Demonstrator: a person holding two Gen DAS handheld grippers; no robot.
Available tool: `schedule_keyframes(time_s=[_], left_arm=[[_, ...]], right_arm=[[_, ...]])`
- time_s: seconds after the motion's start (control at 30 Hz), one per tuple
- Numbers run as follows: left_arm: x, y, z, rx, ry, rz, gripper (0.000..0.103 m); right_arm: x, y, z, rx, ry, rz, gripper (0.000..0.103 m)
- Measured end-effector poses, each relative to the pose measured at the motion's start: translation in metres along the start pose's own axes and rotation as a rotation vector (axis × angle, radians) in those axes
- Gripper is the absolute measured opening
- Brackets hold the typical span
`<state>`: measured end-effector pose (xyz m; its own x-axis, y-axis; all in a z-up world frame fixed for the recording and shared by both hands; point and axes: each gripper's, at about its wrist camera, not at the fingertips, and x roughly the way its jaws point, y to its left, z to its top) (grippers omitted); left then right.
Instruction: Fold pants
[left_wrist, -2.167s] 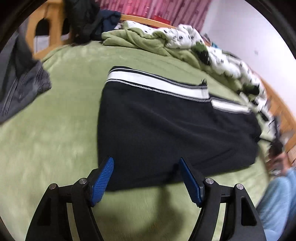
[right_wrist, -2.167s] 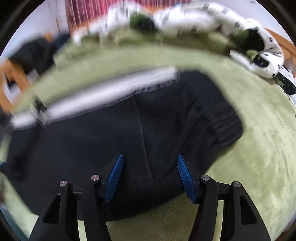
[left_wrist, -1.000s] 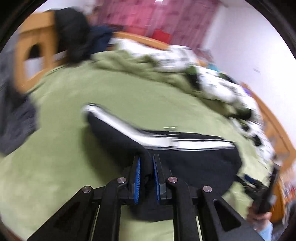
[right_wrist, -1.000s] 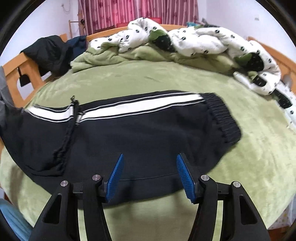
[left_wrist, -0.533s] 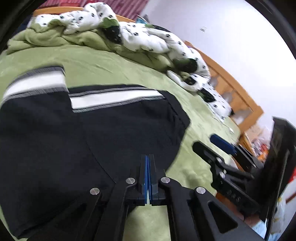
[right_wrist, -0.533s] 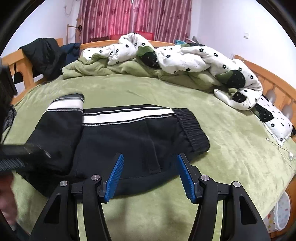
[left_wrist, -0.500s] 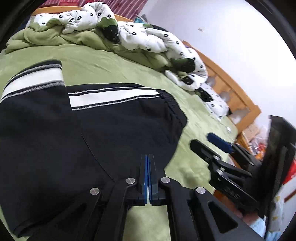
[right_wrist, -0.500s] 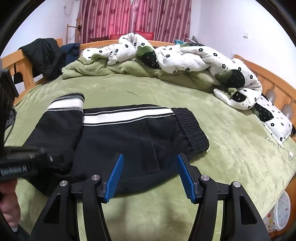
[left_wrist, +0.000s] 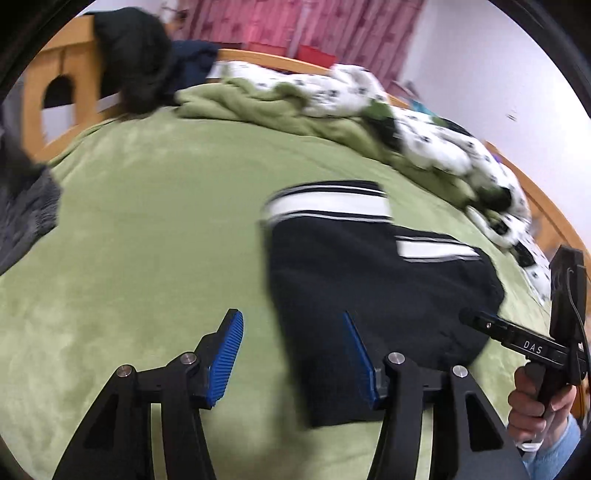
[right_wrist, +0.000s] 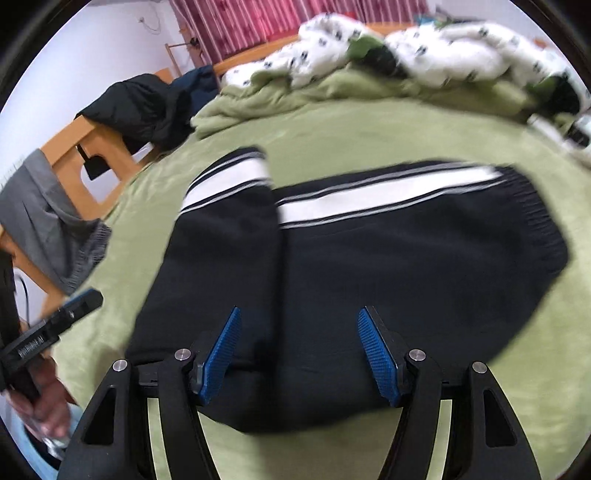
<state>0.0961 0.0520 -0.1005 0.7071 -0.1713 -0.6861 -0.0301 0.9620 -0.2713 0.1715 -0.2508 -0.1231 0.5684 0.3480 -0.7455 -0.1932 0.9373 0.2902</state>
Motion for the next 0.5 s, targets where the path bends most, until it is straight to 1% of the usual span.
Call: schedule_keyframes(time_s=[0.1, 0.17, 0.23, 0.27, 0.3, 0.33, 0.37, 0.43, 0.47, 0.5], left_arm=[[0.009, 0.011, 0.005, -0.009, 0.008, 0.063, 0.053], [0.015, 0.015, 0.006, -0.022, 0.036, 0.053, 0.053], [0.022, 0.014, 0.008, -0.033, 0.061, 0.03, 0.053], [0.024, 0.015, 0.008, -0.036, 0.074, 0.033, 0.053], [0.025, 0.016, 0.006, -0.036, 0.079, 0.04, 0.053], [0.026, 0.016, 0.005, -0.034, 0.084, 0.046, 0.053], [0.027, 0.016, 0.004, -0.029, 0.092, 0.05, 0.053], [0.031, 0.011, 0.002, -0.02, 0.105, 0.041, 0.053], [0.032, 0.009, 0.001, -0.015, 0.117, 0.024, 0.053], [0.033, 0.008, 0.0, -0.018, 0.134, -0.011, 0.053]], right_arm=[[0.032, 0.01, 0.004, 0.017, 0.077, -0.021, 0.065], [0.051, 0.015, 0.002, 0.036, 0.124, -0.018, 0.065], [0.057, 0.018, 0.005, 0.056, 0.12, 0.013, 0.065], [0.061, 0.02, 0.011, 0.066, 0.109, 0.039, 0.062], [0.066, 0.023, 0.016, 0.068, 0.12, 0.063, 0.038], [0.072, 0.027, 0.02, 0.064, 0.151, 0.085, 0.018], [0.073, 0.03, 0.023, 0.062, 0.153, 0.075, 0.018], [0.061, 0.039, 0.027, 0.023, 0.077, 0.069, 0.013], [0.05, 0.043, 0.029, -0.01, 0.037, 0.071, 0.012], [0.036, 0.047, 0.033, -0.031, -0.008, 0.095, 0.011]])
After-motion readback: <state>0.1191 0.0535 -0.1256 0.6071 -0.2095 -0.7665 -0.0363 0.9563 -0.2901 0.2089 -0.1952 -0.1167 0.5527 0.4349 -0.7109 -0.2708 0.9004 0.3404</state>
